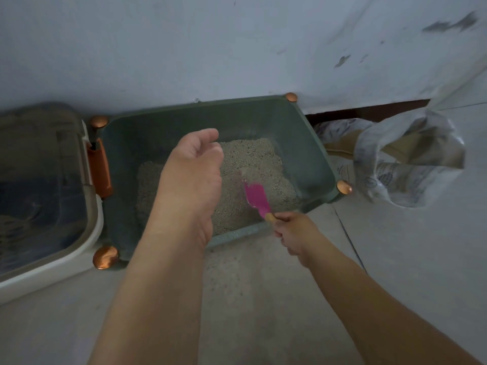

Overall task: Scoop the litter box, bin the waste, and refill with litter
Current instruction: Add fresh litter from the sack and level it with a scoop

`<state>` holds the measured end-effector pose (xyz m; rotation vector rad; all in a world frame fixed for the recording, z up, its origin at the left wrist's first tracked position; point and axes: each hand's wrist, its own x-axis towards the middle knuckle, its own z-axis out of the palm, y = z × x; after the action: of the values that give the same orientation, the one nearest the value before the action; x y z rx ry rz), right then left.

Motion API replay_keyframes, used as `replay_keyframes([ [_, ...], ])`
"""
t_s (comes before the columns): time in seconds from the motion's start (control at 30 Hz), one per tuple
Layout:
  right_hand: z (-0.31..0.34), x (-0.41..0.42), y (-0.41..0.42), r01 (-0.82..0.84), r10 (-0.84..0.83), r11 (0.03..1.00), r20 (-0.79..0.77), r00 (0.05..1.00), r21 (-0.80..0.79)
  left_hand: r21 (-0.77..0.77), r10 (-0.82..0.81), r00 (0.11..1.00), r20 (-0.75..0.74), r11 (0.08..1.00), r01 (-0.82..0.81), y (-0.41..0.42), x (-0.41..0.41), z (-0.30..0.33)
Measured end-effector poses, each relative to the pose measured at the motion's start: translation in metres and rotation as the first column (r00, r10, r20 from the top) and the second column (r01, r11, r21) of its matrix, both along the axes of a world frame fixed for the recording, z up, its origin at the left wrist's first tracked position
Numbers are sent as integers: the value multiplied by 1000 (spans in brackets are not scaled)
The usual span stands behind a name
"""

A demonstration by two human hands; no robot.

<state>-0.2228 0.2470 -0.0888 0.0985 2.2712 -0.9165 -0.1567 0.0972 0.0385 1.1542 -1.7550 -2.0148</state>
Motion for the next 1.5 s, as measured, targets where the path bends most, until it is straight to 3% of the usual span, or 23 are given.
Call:
replay_keyframes([
  [0.13,39,-5,17,-57,52,998,125,991,39,20,-3,1000,-10,1000,3,9,-8,1],
  [0.43,131,-28,86,-329,378,889,-103,920,319,7,-127,990,64,992,127,48,-22,-6],
  [0.77,188,-61,216,-123,214,925,-224,951,361,-47,-403,905,133,910,412,147,-45,-11],
  [0.87,178,-81,250,-89,190,921,-239,952,379,-93,-434,881,188,885,456,168,-52,-18],
  [1.07,105,-159,257,-278,423,785,-151,894,554,-205,-462,833,304,823,531,217,-97,-19],
  [1.23,52,-208,236,-360,489,775,-133,862,519,-296,-445,786,429,753,587,246,-160,-25],
  [1.37,24,-230,225,-401,550,729,-127,826,554,-388,-411,698,586,614,687,247,-193,-36],
  [1.5,-4,-252,212,-374,529,750,-156,834,545,-436,-360,707,609,592,678,238,-209,-43],
])
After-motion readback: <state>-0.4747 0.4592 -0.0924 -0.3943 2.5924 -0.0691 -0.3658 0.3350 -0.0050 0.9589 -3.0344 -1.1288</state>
